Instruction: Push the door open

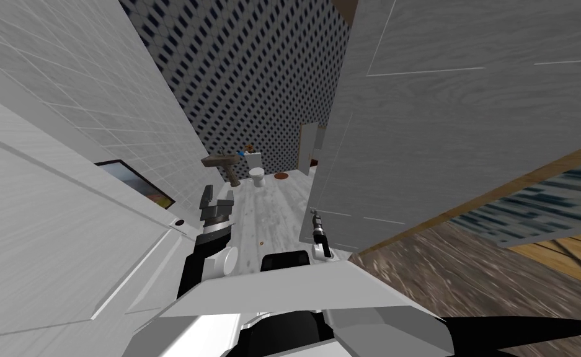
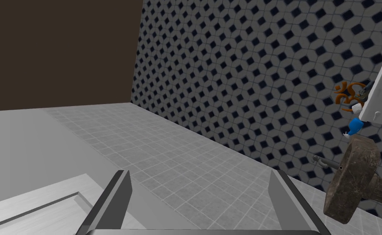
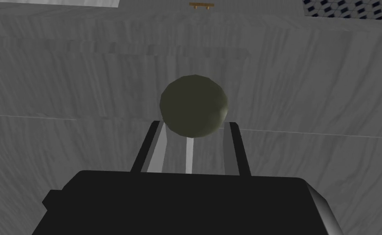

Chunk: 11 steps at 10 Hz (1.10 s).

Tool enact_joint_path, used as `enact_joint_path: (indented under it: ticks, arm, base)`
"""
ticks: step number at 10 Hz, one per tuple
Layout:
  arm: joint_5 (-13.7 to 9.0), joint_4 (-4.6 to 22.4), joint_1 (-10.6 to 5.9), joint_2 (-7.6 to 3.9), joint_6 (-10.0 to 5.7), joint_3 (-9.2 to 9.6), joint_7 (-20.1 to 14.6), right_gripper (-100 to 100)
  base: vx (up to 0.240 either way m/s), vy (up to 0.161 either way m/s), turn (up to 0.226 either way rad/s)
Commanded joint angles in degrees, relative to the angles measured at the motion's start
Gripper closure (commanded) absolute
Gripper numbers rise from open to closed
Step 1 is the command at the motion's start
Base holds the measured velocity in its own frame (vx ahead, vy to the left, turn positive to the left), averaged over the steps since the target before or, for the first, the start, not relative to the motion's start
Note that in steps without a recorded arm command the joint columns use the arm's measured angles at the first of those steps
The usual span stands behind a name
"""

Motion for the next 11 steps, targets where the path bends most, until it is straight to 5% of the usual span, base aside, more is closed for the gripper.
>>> enact_joint_path:
  ticks: [1, 2, 5, 8, 11]
  arm:
    - [-0.65, 0.15, -0.44, -1.68, -0.10, -0.14, 0.37, 100]
    - [-0.51, -0.53, -0.14, -2.11, 0.70, 0.23, 0.03, -100]
    - [-0.68, -0.96, -0.26, -1.77, 1.39, 0.51, -0.19, -100]
    - [-0.90, -1.53, -0.43, 1.33, 2.31, 0.87, -0.47, -100]
    - [-1.14, -1.40, -0.11, -1.46, 1.46, 0.31, 0.12, -100]
  base:
    - [0.074, -0.119, -0.127]
    - [-0.119, 0.011, -0.047]
    - [-0.221, 0.107, -0.026]
    - [-0.230, 0.099, -0.030]
    - [0.051, -0.010, 0.051]
